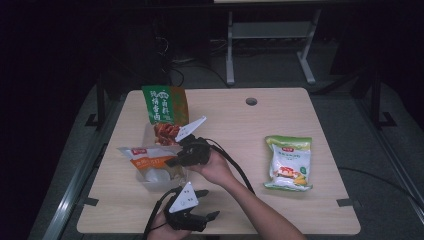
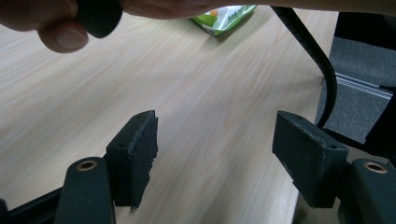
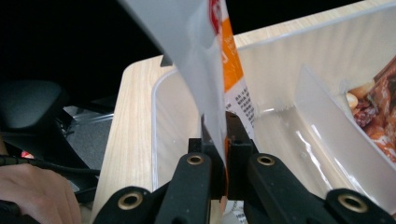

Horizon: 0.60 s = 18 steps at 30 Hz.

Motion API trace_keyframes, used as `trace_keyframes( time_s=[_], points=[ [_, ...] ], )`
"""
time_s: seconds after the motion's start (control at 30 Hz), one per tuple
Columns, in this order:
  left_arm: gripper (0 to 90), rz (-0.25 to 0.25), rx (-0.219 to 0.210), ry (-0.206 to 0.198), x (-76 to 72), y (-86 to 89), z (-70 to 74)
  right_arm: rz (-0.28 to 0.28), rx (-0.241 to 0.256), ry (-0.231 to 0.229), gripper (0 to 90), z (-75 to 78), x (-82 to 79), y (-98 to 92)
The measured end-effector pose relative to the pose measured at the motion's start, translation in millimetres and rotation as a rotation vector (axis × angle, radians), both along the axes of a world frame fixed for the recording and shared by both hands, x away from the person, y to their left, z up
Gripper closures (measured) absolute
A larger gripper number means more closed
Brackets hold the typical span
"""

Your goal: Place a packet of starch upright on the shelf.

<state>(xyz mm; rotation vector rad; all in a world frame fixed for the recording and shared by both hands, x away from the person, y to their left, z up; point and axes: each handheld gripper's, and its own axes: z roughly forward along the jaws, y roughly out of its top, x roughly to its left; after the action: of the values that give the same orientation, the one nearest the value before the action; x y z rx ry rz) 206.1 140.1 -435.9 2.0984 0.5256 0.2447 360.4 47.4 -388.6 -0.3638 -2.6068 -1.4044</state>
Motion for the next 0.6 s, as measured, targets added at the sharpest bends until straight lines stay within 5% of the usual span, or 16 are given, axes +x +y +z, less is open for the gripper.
trace_keyframes(
  time_s=[0.27, 0.6],
  points=[
    [30.2, -0.006, 0.005, 0.000, 0.7, -2.3, -1.1, -0.014, 0.001, 0.038, 88.3, -8.0, 0.4, -6.8],
    [28.5, -0.004, 0.000, 0.008, 4.0, -5.6, 1.3, -0.050, 0.034, 0.054, 63.4, 6.4, 0.2, -36.9]
  ],
)
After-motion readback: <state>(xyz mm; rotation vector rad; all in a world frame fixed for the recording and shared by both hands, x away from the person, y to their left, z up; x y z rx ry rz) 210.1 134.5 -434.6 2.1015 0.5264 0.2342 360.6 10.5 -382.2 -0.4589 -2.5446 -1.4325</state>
